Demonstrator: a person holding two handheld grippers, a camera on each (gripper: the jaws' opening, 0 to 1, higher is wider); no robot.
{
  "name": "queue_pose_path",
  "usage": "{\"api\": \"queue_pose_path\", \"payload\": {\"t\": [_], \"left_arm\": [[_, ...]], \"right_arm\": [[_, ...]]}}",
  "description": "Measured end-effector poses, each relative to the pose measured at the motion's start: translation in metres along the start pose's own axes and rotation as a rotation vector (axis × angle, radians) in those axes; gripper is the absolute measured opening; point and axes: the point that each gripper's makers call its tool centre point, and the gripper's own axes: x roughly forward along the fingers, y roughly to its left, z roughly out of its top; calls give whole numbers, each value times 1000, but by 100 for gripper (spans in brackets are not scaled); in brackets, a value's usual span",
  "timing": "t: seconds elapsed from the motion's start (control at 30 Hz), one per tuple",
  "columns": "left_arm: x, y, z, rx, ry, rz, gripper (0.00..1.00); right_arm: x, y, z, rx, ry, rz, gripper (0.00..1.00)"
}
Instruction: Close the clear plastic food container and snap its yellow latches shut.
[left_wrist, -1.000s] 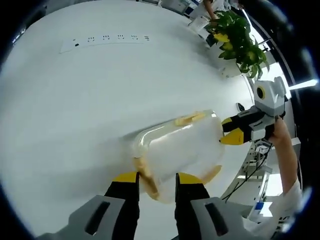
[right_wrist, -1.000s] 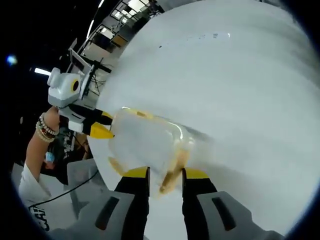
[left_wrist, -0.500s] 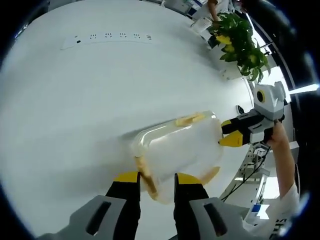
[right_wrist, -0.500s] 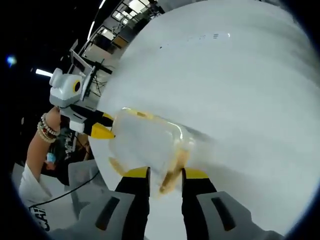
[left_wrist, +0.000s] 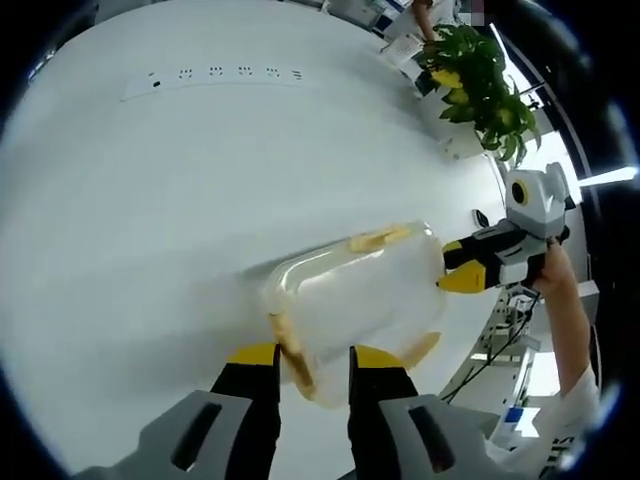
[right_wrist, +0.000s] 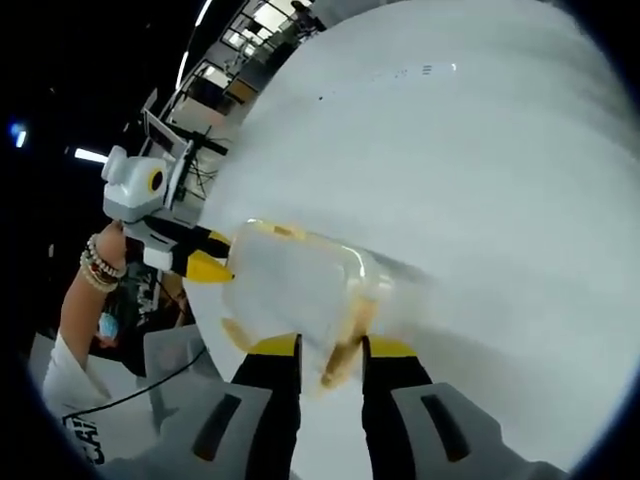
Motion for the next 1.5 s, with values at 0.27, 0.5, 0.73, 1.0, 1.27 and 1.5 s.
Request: {"api": "queue_pose_path", "payload": {"t": [0.27, 0.5, 0.73, 1.0, 1.27, 1.5], "left_arm": [[-1, 1, 1, 16, -35, -19, 19], [-8, -2, -2, 189, -51, 48, 19], [-23, -11, 11, 255, -137, 55, 17], [-19, -42, 26, 289, -241, -56, 6], [1, -67, 25, 347, -284, -134, 0], [13, -74, 18, 378, -297, -155, 0]], "right_arm": [[-2, 1, -3, -27, 4, -33, 21], [-8, 1, -2, -173, 17, -145, 20], [-23, 9, 18, -370, -37, -244, 2], [-7, 32, 27, -470, -43, -227, 0], [18, 48, 33, -528, -32, -187, 0], [30, 59, 42, -565, -42, -171, 0]]}}
